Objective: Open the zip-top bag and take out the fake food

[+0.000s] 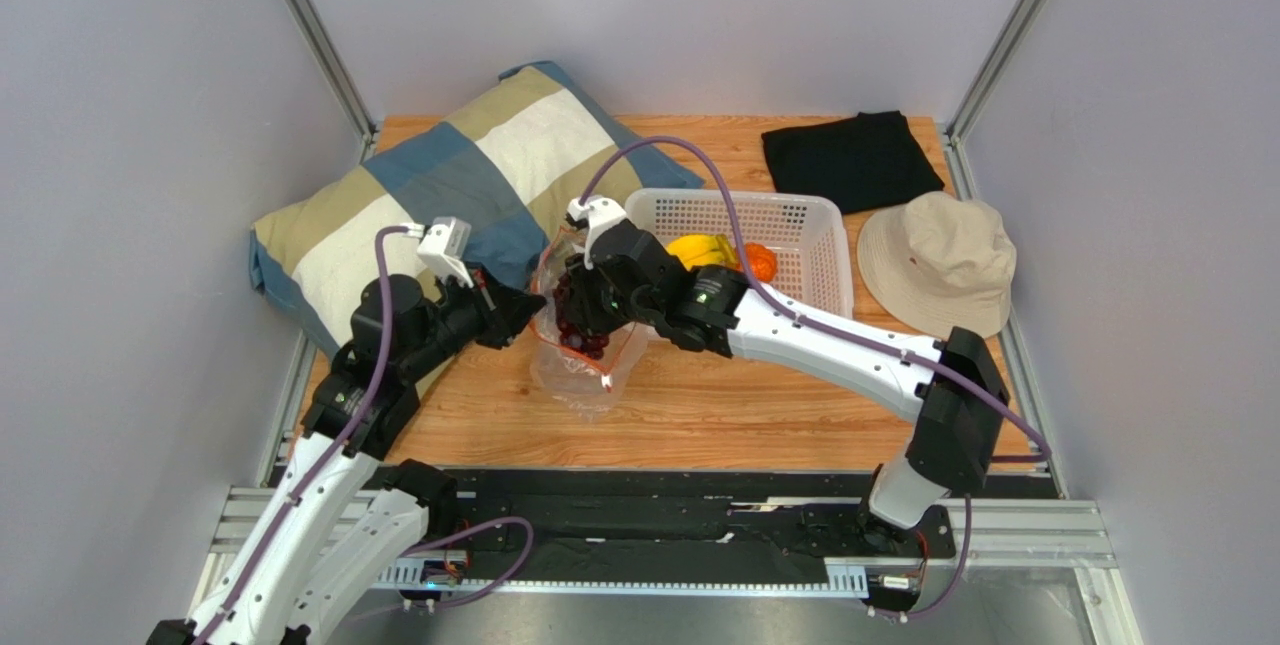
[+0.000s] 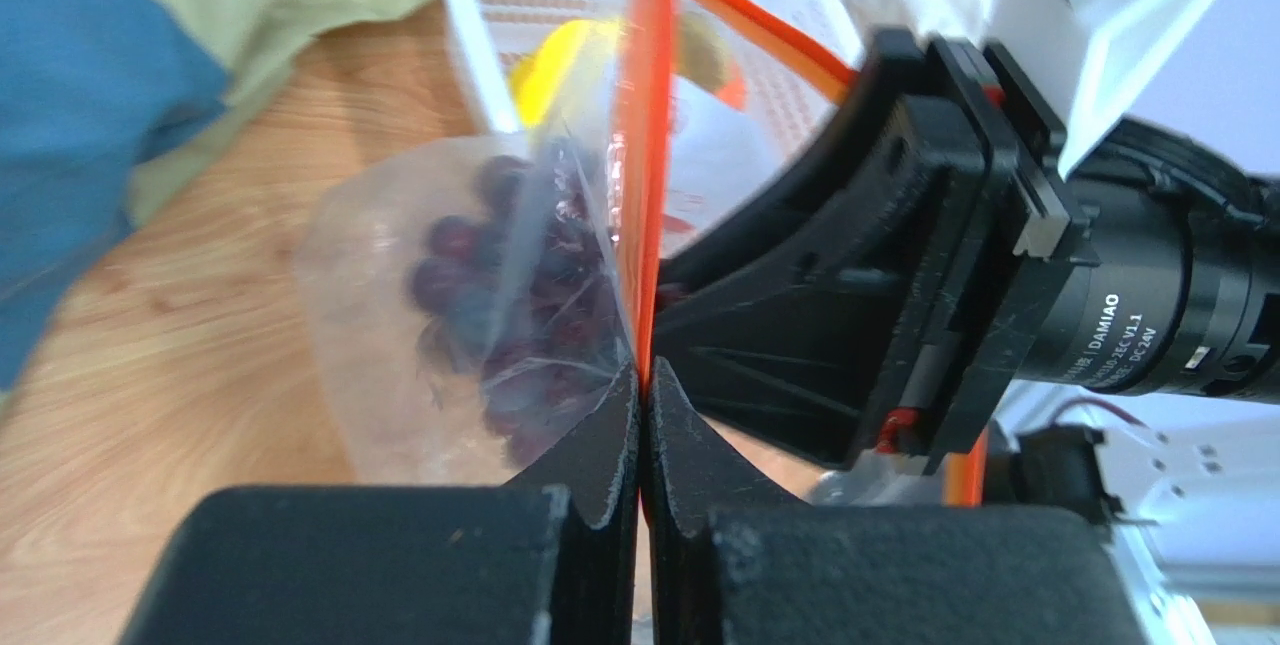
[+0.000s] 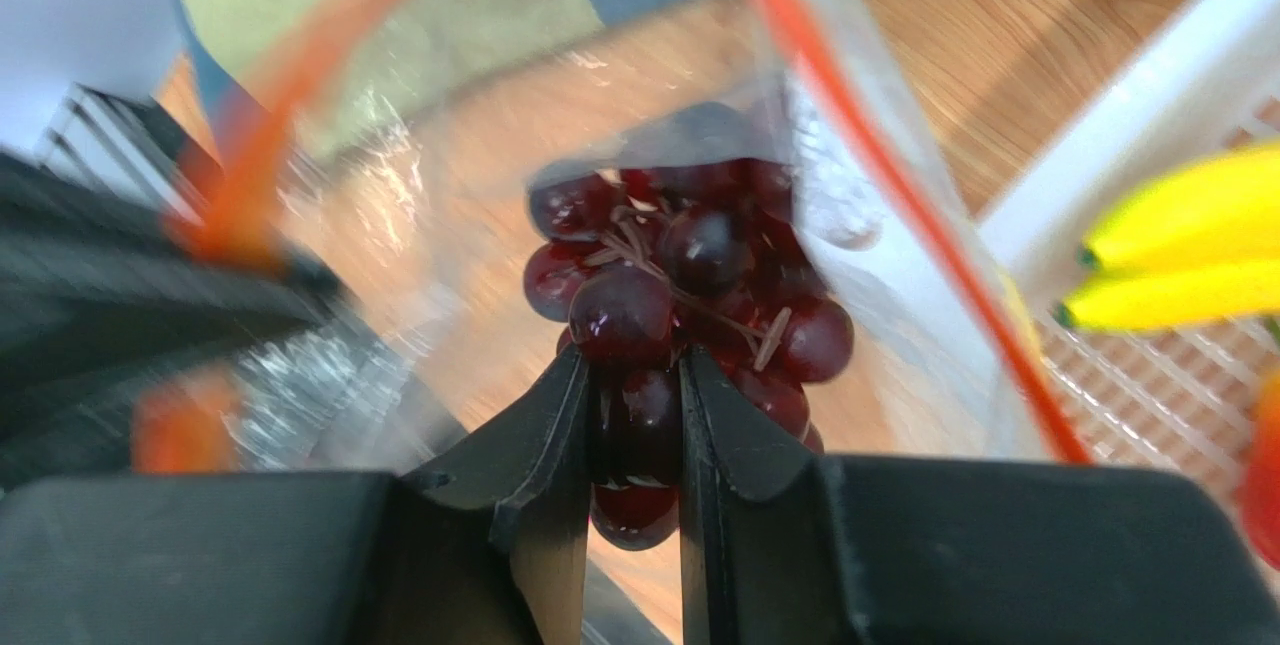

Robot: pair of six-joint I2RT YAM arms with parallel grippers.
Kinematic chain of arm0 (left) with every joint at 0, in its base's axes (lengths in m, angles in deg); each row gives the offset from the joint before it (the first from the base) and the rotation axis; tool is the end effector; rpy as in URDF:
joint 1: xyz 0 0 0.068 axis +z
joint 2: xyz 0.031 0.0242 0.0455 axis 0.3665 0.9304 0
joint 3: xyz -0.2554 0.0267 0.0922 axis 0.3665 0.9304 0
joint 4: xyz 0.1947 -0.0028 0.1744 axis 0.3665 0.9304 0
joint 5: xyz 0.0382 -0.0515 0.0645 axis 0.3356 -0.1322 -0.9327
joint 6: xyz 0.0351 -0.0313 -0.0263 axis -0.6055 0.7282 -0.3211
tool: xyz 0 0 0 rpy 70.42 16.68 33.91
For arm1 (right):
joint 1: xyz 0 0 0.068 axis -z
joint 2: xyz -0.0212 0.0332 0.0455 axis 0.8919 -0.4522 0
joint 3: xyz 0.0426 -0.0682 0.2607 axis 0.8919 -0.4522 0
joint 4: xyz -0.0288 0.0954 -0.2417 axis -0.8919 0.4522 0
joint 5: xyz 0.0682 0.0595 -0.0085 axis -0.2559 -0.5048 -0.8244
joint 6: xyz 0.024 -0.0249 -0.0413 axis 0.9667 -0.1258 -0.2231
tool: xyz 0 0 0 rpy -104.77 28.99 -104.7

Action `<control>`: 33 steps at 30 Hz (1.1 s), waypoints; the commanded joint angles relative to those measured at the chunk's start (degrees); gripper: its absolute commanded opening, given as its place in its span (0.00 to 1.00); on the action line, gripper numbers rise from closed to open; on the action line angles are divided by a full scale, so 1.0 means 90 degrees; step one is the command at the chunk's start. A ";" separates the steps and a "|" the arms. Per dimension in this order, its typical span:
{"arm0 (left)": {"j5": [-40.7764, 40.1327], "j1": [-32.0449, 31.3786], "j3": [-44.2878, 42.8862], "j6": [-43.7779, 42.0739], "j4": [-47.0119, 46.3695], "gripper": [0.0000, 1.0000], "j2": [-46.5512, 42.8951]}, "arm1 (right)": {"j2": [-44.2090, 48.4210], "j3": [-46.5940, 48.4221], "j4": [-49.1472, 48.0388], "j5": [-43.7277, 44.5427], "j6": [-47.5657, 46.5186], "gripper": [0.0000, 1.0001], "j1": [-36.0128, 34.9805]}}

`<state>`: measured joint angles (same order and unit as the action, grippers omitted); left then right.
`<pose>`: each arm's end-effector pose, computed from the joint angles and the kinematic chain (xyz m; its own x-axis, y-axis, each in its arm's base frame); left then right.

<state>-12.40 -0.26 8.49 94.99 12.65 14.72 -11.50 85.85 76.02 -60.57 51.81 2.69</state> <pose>0.1315 -0.0623 0.3266 -0.5149 -0.3560 -0.7798 0.3669 0.7306 -0.5758 0.1868 0.3214 0.3170 -0.5986 -0.2397 -0.7643 -0.6333 0.7259 0.2683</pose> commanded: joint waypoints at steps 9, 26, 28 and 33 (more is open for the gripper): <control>0.1365 -0.0014 0.0343 0.0203 -0.1002 0.00 0.0312 | -0.0607 0.1513 -0.0024 -0.0513 0.2082 0.12 -0.0064; -0.1047 -0.0014 0.0206 0.0340 0.0131 0.00 0.0341 | 0.1656 0.0166 0.0271 -0.0838 0.0493 0.11 -0.0249; -0.0969 -0.0014 0.0187 0.0340 0.0170 0.00 0.0419 | 0.1823 0.0078 -0.0003 -0.0440 0.0384 0.12 -0.0230; -0.1056 -0.0014 0.0148 0.0350 0.0354 0.00 0.0352 | 0.1659 0.0935 0.0316 -0.0076 0.0345 0.12 0.0325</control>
<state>-20.21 -0.30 11.05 97.89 14.31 18.48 3.80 87.60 80.48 -65.29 56.91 1.66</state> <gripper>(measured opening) 0.003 0.247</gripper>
